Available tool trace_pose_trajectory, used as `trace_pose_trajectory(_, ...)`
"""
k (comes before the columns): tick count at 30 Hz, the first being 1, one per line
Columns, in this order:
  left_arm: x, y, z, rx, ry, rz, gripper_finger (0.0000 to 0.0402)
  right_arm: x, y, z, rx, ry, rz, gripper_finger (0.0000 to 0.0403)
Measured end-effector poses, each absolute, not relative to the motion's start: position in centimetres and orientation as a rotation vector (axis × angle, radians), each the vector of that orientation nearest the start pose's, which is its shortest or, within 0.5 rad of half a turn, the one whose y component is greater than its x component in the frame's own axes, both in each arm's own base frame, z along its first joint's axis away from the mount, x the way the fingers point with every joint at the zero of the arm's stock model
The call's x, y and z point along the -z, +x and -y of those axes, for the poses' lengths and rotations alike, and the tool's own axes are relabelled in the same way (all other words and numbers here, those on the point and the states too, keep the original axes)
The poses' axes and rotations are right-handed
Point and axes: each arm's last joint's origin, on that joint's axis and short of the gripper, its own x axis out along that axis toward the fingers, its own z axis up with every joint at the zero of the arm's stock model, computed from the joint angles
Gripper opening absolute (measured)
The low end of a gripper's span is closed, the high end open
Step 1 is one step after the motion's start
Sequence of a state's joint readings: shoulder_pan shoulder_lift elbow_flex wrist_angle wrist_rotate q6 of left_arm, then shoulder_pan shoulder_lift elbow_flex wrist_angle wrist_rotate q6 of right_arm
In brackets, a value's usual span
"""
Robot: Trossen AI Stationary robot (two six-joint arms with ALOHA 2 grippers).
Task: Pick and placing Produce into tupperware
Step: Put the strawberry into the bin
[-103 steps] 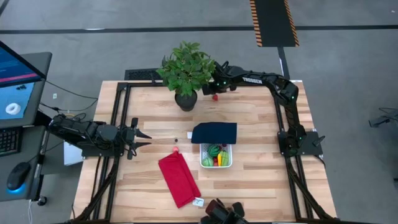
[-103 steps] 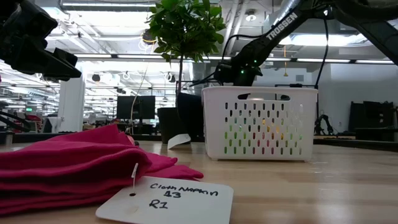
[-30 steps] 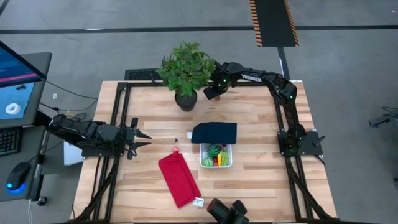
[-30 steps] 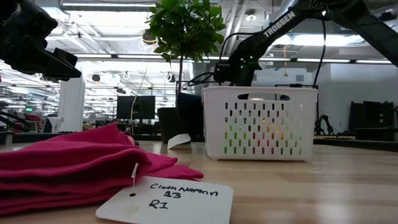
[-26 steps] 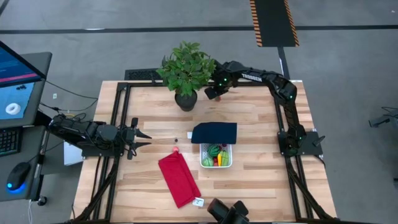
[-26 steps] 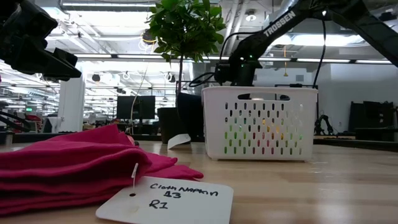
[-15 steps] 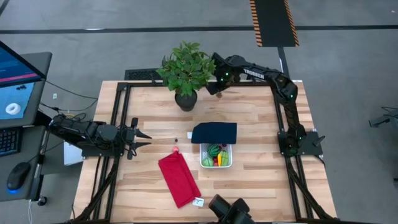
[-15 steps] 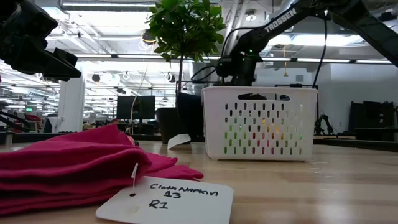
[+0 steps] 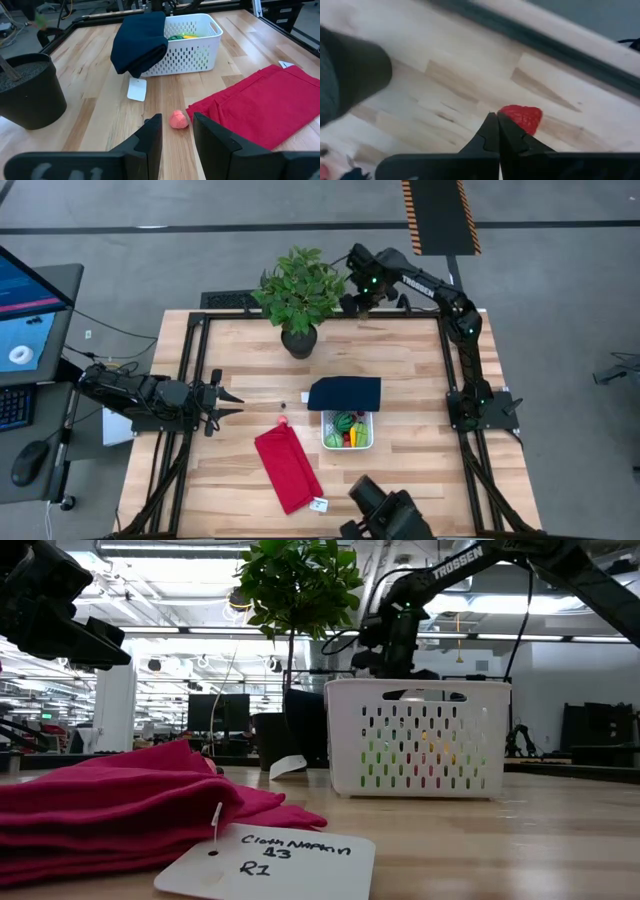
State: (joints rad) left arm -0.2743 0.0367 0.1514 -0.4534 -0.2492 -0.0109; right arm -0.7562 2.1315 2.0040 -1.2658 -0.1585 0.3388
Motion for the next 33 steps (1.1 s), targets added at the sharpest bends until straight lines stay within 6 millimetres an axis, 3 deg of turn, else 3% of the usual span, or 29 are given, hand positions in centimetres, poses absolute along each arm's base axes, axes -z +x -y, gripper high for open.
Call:
trace_pose_trajectory(7,-16.9,8.2,1.6,0.023,0.077,-0.327,0.0100,-29.7,30.6,29.5,0.663,0.918,-1.135,0.0009)
trace_pose_trajectory(16,-16.9,8.2,1.6,0.023,0.077,-0.327,0.0100,-34.6,30.0,27.4,0.645,0.886,-1.154,0.0014)
trace_pose_trajectory(22,-16.9,8.2,1.6,0.023,0.077,-0.327,0.0100,-37.6,30.4,23.6,0.569,0.762,-1.119,0.0010)
trace_pose_trajectory(33,-16.9,8.2,1.6,0.023,0.077,-0.327,0.0100,-42.6,30.0,15.8,0.643,0.595,-1.024,0.0019)
